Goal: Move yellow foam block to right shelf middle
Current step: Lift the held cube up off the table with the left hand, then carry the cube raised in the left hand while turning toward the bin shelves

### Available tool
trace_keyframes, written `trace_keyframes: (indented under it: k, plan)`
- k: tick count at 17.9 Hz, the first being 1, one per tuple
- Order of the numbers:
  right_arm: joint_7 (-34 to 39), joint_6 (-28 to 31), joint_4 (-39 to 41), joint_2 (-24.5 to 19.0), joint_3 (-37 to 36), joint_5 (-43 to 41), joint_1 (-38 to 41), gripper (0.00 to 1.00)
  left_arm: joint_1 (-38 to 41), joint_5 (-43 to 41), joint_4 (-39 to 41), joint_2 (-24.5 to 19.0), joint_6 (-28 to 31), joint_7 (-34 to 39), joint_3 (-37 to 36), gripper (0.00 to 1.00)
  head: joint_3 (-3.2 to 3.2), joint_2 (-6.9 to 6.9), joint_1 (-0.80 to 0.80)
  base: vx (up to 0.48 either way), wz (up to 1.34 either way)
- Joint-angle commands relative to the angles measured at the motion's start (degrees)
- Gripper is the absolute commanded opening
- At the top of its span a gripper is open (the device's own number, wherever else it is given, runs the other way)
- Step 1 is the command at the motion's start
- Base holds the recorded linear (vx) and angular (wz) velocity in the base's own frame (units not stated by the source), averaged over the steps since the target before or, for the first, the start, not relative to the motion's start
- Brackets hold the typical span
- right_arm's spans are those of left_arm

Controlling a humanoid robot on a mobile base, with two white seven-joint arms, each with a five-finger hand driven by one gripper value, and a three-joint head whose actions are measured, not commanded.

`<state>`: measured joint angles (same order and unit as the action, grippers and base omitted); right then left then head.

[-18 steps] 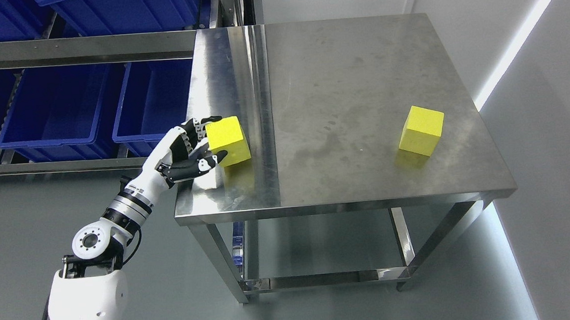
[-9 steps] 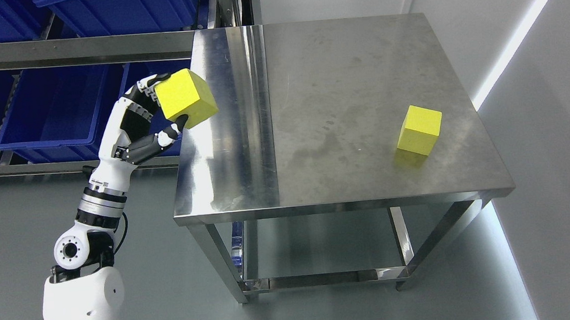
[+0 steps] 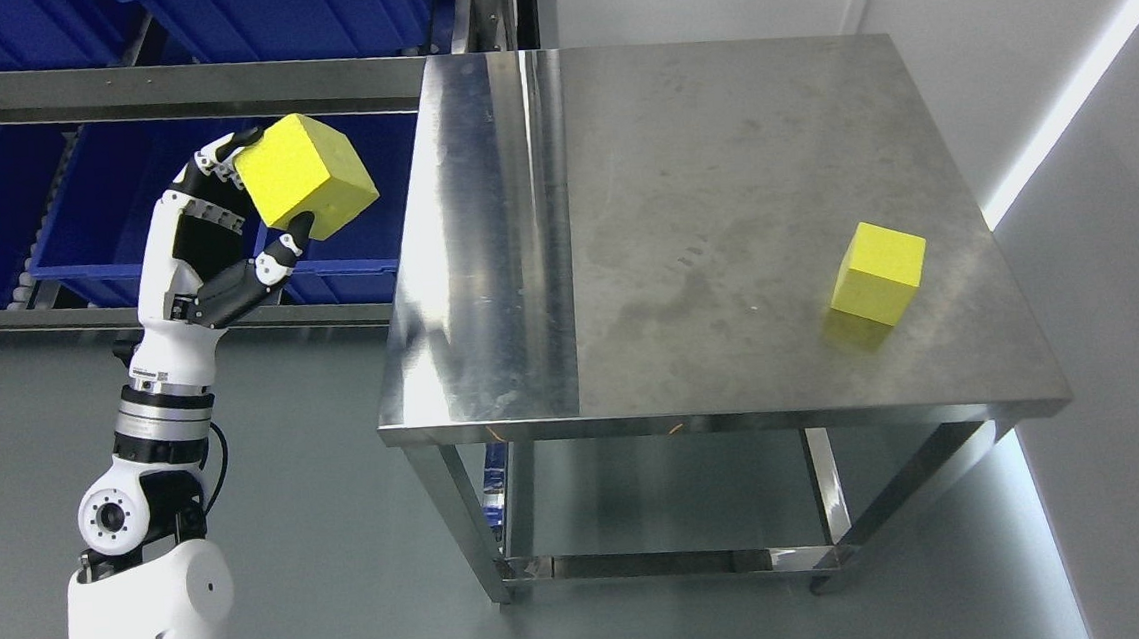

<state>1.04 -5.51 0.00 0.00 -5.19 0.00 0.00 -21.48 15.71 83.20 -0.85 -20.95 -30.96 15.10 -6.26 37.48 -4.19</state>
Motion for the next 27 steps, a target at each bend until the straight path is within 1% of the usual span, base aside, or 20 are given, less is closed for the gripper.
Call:
trace_keyframes:
  k: [1,4,8,10,21,27]
  plan:
    - [0.0,-0.1,1.0,1.0,0.0,-0.1,-0.2,1.0,0.1,-0.9,2.8,-0.2,1.1,7.6,4.0,0.02,0.0,0.0,0.0,0.04,0.29]
    - [0.0,0.0,1.0,1.0,0.0,-0.1,-0.2,1.0,0.3,-2.4,3.9,-0.2,1.1,14.5,3.2,0.02,0.0,0.0,0.0,0.073,0.51]
    - [0.0,-0.1,1.0,1.0,0.0,-0.1,-0.2,1.0,1.9,-3.1,6.4,-0.2,1.0,14.3,-1.3,0.02,0.0,-0.01,0.0,0.097,0.74]
    - [0.0,0.0,1.0,1.0,0.0,-0.1,-0.2,1.0,2.0,-3.8,6.8,-0.2,0.7,14.8,-1.3,0.02,0.0,-0.01,0.0,0.087,0.88]
    - [0.0,0.0,1.0,1.0,0.0,-0.1,-0.2,1.0,3.3,-3.8,6.9,-0.2,-0.5,14.5,5.5,0.02,0.0,-0.01,0.0,0.079,0.71]
    - [0.0,-0.1,1.0,1.0,0.0,-0.1,-0.2,1.0,4.8,-3.8,7.8,-0.2,-1.0,14.4,5.6,0.02,0.0,-0.01,0.0,0.06,0.47]
